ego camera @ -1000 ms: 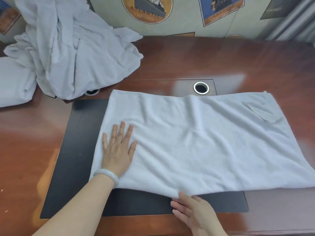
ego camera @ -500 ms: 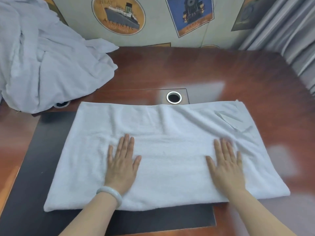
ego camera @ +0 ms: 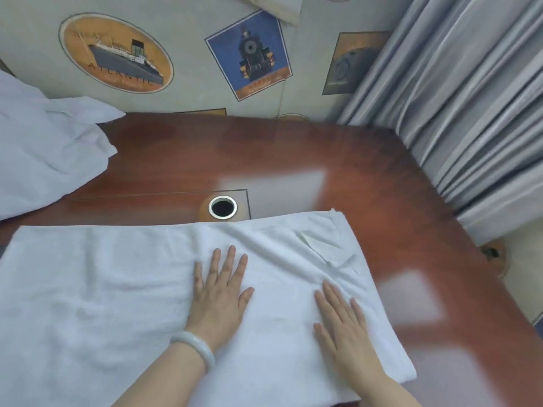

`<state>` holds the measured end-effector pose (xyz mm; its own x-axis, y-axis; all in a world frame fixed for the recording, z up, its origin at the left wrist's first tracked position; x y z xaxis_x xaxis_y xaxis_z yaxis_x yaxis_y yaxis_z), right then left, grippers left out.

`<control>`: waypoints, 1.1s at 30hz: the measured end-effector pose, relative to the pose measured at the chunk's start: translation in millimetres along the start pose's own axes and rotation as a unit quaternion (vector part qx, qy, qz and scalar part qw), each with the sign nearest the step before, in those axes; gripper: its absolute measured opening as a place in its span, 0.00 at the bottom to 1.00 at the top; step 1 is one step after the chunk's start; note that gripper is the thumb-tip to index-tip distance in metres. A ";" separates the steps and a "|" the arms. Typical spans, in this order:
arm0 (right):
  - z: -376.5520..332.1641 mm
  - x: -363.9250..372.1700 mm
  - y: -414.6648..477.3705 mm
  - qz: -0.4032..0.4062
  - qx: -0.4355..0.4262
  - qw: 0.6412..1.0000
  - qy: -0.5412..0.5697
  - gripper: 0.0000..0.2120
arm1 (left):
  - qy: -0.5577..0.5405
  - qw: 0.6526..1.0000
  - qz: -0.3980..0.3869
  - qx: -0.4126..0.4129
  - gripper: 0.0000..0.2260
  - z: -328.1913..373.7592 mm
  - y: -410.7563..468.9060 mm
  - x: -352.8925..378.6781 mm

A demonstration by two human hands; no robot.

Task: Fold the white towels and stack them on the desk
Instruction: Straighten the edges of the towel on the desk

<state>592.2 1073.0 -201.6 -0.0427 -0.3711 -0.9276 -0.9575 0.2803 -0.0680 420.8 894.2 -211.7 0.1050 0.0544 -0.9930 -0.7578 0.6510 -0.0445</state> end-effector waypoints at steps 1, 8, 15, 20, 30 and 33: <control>1.9 -7.3 3.2 0.020 -0.007 0.999 0.023 0.25 | 0.010 1.000 -0.002 0.013 0.29 8.1 15.7 0.2; 45.4 -90.1 102.2 0.133 0.049 0.980 0.141 0.22 | 0.016 1.000 0.012 0.002 0.28 23.2 44.6 7.5; 61.9 -66.1 203.2 -0.081 0.027 0.995 0.060 0.20 | 0.021 1.000 0.012 -0.001 0.27 22.5 45.4 7.4; 83.0 -71.7 214.7 -0.049 0.019 0.999 0.003 0.20 | 0.022 1.000 0.001 -0.002 0.27 22.5 47.0 6.0; 63.3 -58.7 205.4 -0.165 -0.004 0.986 0.011 0.05 | 0.017 1.000 -0.008 -0.008 0.27 22.1 45.1 4.3; 62.5 -70.7 203.8 -0.143 -0.001 0.989 0.041 0.04 | 0.008 1.000 -0.010 -0.004 0.28 23.0 47.0 0.6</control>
<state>417.9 1211.7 -172.9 0.2073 -0.5058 -0.8374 -0.9343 0.1515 -0.3228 400.0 942.2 -211.8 0.1097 0.0283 -0.9936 -0.7605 0.6460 -0.0656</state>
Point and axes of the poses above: each hand's wrist, its own y-axis towards the middle knuckle, its own x-axis out of the palm, z = x × y, the point moved 9 cm from there along y, towards the middle knuckle, and after that the axes turned 4 degrees about y, right-handed, at the moved point
